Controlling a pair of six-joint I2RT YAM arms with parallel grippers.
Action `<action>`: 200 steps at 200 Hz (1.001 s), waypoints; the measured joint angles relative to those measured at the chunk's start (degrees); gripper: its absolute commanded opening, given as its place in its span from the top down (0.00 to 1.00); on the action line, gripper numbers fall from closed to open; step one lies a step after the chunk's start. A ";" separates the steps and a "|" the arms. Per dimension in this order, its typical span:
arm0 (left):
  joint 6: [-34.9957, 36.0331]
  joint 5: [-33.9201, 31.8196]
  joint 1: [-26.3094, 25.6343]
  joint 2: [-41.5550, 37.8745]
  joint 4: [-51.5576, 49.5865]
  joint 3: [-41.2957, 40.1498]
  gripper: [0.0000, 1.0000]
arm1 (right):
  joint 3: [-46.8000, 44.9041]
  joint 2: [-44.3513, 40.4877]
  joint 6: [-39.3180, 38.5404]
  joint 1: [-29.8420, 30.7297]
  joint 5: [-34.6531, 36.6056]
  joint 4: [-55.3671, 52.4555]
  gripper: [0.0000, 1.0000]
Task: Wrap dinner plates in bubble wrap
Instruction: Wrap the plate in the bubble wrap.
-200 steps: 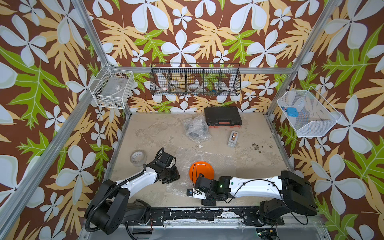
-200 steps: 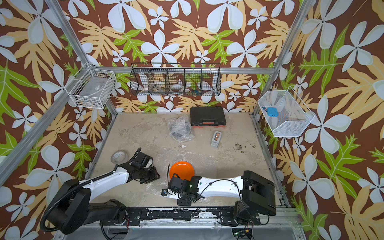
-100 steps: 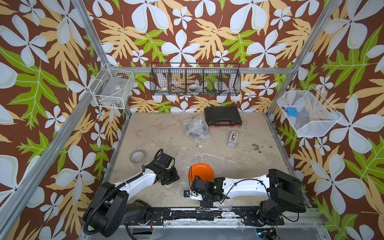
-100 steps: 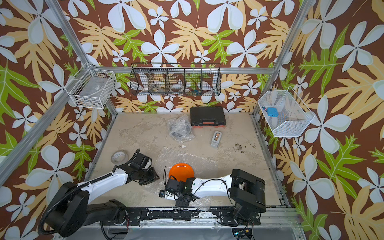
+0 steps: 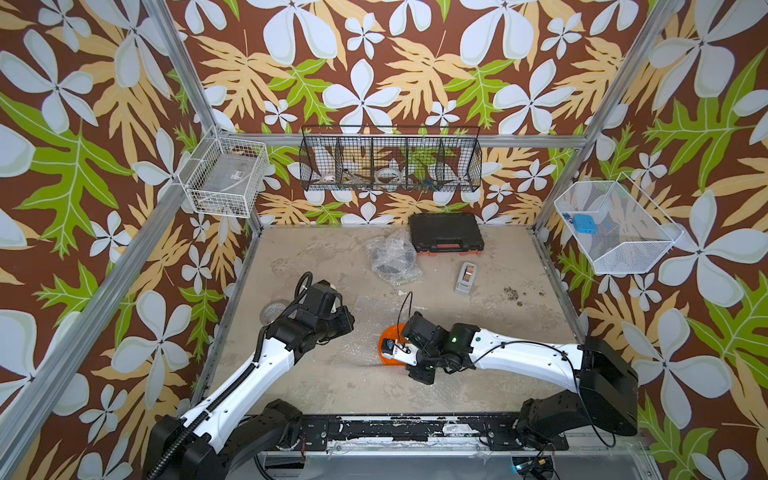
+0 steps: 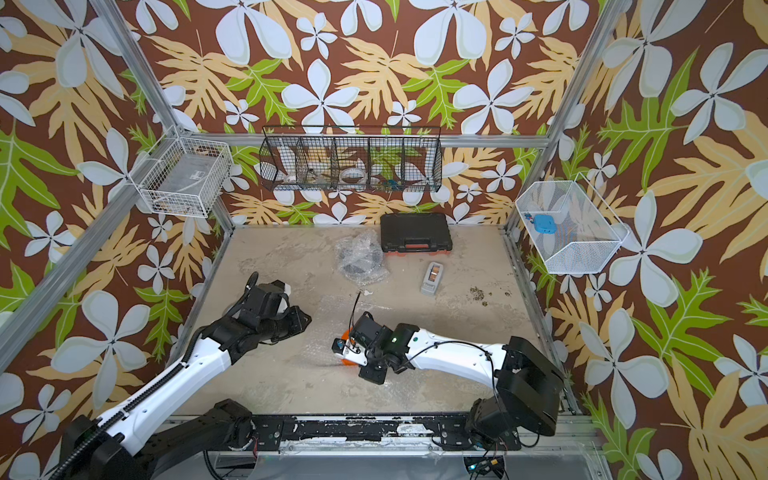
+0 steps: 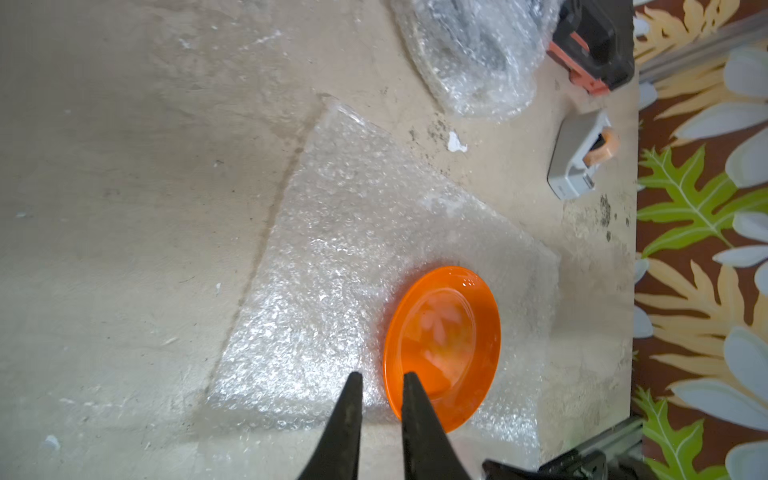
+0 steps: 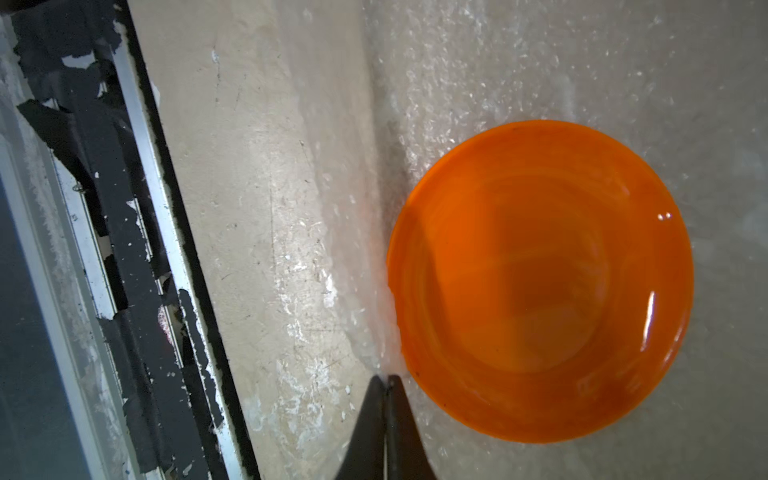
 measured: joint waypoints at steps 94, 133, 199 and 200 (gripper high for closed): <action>0.79 10.95 -17.29 15.43 9.57 0.50 0.93 | 0.81 9.03 13.77 -16.83 -17.33 2.80 1.00; 1.11 12.52 -17.55 27.34 14.95 3.21 0.95 | -0.98 7.48 18.88 -19.21 -20.87 5.29 1.00; 2.56 12.79 -17.35 38.84 17.40 7.02 0.95 | -8.59 -7.85 33.51 -28.28 -14.99 7.37 0.48; 2.56 12.81 -17.35 38.88 17.44 7.04 0.95 | -8.79 -8.15 33.70 -28.57 -14.78 7.30 0.47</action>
